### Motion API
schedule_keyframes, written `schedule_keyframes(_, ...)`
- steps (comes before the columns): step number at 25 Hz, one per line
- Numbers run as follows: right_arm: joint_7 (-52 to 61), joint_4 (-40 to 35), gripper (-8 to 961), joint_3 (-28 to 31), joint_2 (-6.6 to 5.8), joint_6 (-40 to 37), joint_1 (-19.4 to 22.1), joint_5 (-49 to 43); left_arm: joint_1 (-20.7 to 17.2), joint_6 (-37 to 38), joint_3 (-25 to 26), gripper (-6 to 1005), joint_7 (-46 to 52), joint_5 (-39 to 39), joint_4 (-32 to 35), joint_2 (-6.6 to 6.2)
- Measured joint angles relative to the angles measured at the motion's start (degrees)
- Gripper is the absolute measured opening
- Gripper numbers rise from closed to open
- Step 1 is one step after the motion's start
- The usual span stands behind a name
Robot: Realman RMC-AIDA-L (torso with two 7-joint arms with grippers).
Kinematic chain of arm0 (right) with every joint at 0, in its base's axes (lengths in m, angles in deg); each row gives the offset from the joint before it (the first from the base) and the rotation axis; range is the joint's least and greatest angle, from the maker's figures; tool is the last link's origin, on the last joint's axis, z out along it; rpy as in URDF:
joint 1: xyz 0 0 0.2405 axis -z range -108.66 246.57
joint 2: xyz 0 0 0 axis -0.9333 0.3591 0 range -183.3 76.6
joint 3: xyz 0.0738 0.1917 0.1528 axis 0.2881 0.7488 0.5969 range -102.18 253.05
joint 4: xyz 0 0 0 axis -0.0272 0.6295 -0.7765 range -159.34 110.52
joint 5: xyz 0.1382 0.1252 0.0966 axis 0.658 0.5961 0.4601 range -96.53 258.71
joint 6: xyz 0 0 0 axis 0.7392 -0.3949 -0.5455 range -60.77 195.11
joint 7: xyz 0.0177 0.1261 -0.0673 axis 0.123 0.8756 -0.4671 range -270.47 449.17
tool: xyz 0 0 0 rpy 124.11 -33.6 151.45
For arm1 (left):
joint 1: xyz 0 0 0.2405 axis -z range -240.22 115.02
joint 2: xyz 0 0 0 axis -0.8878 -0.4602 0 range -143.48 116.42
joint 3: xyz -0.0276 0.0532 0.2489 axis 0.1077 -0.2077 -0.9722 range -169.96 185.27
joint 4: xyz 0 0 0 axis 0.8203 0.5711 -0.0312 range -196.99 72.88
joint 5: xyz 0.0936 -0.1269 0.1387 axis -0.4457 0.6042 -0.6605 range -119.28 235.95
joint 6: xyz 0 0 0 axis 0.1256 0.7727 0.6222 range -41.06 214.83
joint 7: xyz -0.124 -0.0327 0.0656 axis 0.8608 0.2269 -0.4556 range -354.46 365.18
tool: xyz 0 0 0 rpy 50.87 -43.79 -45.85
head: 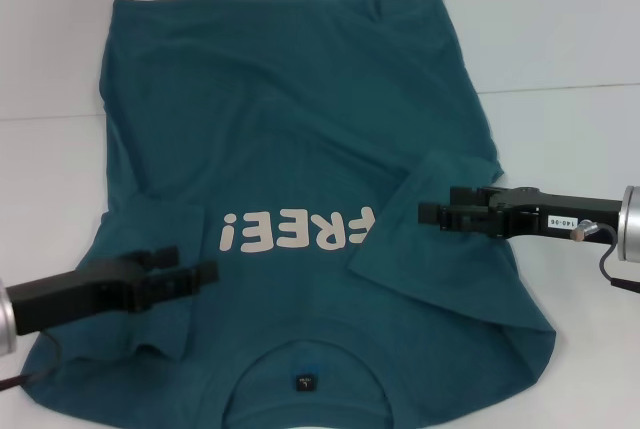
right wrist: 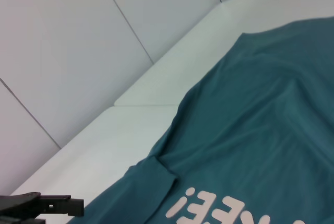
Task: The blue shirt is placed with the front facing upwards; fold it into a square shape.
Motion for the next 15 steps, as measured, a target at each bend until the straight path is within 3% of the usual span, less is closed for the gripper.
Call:
schedule_keyframes(6,-0.55,0.09,888,0.49,0.54,-0.16,0.06,0.42,-0.53,1.01,2.63,888,2.01,-1.09,1.5,-1.11)
schedule_keyframes(15,-0.6,0.65,925,0.88,0.86,-0.13,0.51,3.65,0.39,-0.3,6.82,888,6.37,-11.91,4.45,-2.31)
